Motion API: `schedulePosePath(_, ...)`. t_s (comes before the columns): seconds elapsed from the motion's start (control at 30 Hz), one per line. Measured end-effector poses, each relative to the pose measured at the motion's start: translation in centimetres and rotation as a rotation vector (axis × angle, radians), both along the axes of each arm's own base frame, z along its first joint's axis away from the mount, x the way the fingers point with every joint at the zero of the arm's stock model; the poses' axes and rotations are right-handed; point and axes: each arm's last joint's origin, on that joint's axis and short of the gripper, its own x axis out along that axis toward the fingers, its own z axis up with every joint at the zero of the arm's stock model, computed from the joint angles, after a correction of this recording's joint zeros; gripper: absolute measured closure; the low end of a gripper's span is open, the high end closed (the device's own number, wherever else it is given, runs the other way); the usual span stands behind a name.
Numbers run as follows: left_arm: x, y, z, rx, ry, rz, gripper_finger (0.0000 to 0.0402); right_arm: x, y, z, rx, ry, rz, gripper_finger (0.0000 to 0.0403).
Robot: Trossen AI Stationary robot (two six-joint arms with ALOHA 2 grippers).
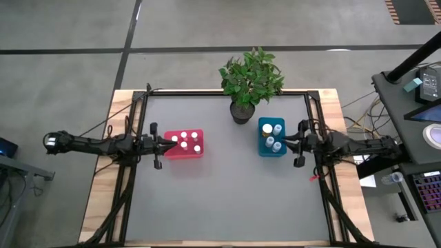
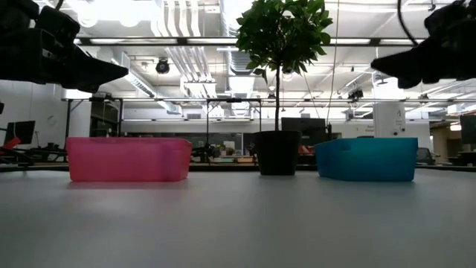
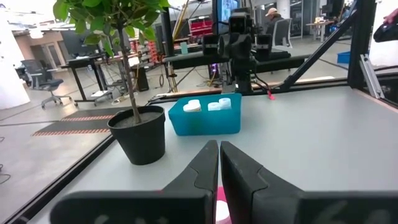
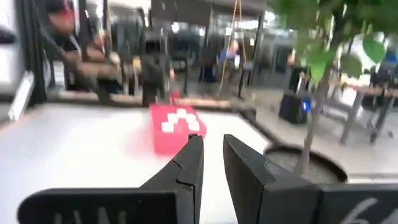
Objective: Pick and place medicine bottles into bin by pill shape (circle, oval)
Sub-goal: Return to Home Position
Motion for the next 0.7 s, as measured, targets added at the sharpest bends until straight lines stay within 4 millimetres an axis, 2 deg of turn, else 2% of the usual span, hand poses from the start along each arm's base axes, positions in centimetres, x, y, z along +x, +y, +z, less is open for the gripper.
schedulePosePath(0.17, 0.00, 0.00, 0.00, 0.000, 0.000, 0.000, 0.0400, 0.02, -0.21, -0.28, -0.006, 0.030, -0.022, 0.0351)
schedulePosePath(0.5, 0.00, 0.00, 0.00, 0.000, 0.000, 0.000, 0.0400, 0.04, -0.25, -0.35, -0.197, 0.068, -0.040, 0.0351)
schedulePosePath(0.7, 0.00, 0.00, 0.01, 0.000, -0.001, 0.000, 0.0400, 0.05, -0.26, -0.36, -0.146, 0.062, -0.037, 0.0351)
